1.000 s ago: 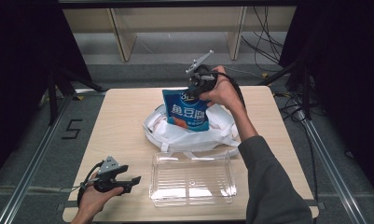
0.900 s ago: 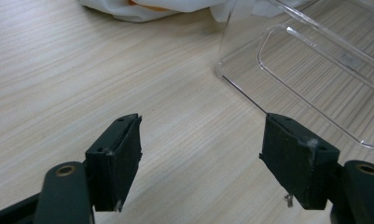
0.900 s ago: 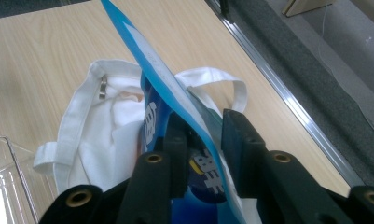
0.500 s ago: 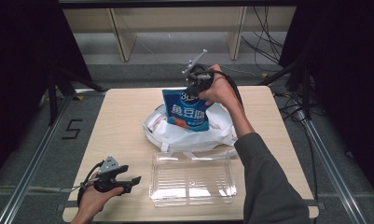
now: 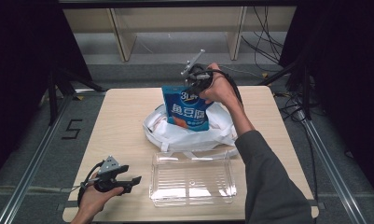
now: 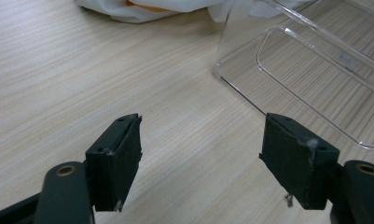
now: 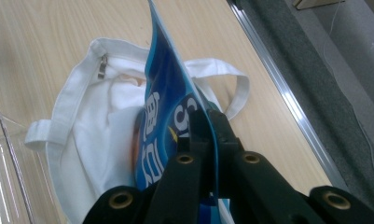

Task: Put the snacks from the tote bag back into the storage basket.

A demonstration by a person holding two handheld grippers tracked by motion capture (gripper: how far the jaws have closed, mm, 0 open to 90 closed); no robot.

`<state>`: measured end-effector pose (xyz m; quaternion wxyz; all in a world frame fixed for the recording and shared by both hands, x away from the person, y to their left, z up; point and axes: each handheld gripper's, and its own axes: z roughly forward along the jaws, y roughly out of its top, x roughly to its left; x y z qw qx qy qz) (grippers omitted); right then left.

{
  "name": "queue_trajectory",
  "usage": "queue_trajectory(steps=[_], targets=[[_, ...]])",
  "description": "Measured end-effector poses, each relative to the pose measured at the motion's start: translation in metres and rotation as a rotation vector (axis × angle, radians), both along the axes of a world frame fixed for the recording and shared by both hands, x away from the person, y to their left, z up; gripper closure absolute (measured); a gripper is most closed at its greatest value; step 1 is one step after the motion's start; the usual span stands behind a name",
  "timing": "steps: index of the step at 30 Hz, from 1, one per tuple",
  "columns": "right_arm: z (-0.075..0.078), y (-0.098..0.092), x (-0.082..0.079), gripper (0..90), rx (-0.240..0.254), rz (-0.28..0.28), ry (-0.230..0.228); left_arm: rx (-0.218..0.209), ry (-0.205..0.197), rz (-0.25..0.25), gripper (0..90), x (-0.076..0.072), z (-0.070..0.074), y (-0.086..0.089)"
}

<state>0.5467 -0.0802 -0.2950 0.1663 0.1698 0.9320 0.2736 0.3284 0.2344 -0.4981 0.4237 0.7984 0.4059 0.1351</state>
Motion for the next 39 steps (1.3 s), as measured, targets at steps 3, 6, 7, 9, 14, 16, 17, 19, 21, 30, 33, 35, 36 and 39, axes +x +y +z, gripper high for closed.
queue_trajectory(steps=[3,6,7,9,14,16,17,19,21,30,33,35,36,39], targets=[[0.001,0.002,-0.001,90.0,-0.008,0.003,-0.005,0.006,0.001,0.002,28.1,0.001,0.0,0.001],[0.004,0.006,-0.001,90.0,-0.021,0.025,-0.026,-0.002,-0.001,0.001,28.2,0.0,0.0,0.0],[0.004,0.006,-0.001,90.0,-0.021,0.025,-0.026,0.006,-0.002,-0.003,28.2,0.0,0.0,0.0],[0.007,0.006,-0.002,90.0,-0.011,0.026,-0.029,-0.002,-0.002,0.002,28.1,0.0,0.0,0.0],[0.02,0.007,-0.005,90.0,0.0,0.019,-0.043,0.033,-0.007,-0.012,28.0,0.001,0.001,0.003],[0.027,0.008,-0.007,90.0,-0.009,0.028,-0.072,0.008,-0.008,0.003,28.0,0.0,0.002,0.001],[0.031,0.008,-0.009,90.0,-0.011,0.028,-0.068,0.026,-0.011,-0.007,28.0,0.0,0.002,0.003],[0.04,0.008,-0.014,90.0,0.005,0.014,-0.074,0.035,-0.013,-0.013,27.9,0.001,0.002,0.004],[0.049,0.007,-0.016,90.0,0.013,0.026,-0.086,0.041,-0.009,-0.013,27.9,0.0,0.003,0.004],[0.082,0.003,-0.034,90.0,0.02,0.019,-0.122,0.038,-0.016,-0.014,27.9,0.0,0.003,0.004],[0.091,0.0,-0.042,90.0,0.036,0.036,-0.132,-0.005,-0.013,0.01,27.8,0.0,0.001,0.002],[0.097,-0.001,-0.05,90.0,0.042,0.027,-0.167,0.013,-0.017,0.007,27.8,0.001,0.002,0.003],[0.098,-0.002,-0.052,90.0,0.038,0.032,-0.163,0.034,-0.016,-0.004,27.8,0.001,0.003,0.005],[0.103,-0.002,-0.063,90.0,0.042,0.04,-0.15,0.01,-0.003,0.024,27.8,0.001,0.002,0.004]])
